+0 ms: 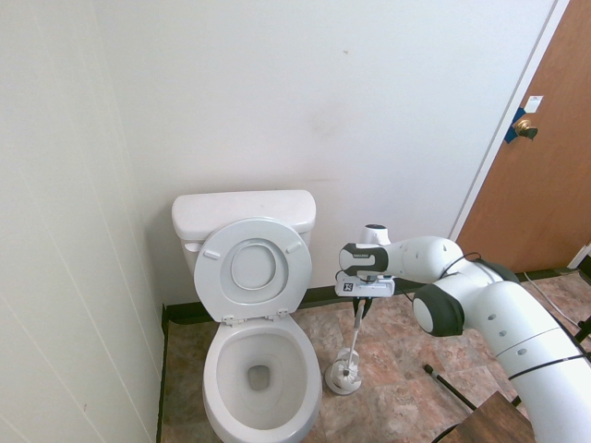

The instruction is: Clean the toilet

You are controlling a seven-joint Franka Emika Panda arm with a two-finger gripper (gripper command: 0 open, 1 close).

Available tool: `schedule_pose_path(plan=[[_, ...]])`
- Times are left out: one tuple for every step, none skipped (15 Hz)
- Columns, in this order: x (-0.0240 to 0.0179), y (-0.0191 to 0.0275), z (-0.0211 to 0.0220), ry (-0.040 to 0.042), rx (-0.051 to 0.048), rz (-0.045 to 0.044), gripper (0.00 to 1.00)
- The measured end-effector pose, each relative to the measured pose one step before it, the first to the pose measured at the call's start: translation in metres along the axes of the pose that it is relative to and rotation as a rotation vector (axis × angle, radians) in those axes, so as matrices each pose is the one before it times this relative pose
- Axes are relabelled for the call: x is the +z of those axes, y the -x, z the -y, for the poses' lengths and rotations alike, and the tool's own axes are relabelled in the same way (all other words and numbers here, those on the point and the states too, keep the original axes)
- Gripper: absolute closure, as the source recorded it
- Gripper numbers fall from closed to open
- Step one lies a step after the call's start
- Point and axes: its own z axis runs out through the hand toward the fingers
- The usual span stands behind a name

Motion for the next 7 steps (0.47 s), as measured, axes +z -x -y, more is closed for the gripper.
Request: schedule_pose_path(plan=[[0.00324,-0.0037,0.00074,0.00755,0.01184,0.00954,1.0],[0.00297,-0.00298,0.00097,0.00695,0.01052,0.00867,1.0],[0.00266,-0.0015,0.00149,0.00517,0.00705,0.0061,1.0],[0.00022,-0.00041,0.00211,-0.00207,0.00505,0.00237,1.0],[-0.00165,0.00049,0.00093,-0.00246,0.00332,-0.00085,1.0],[-0.0004,0.00108,0.00071,0.00157,0.00157,-0.00237,1.0],[0.00057,0.00193,0.00109,0.00184,0.00085,-0.00068,1.0]])
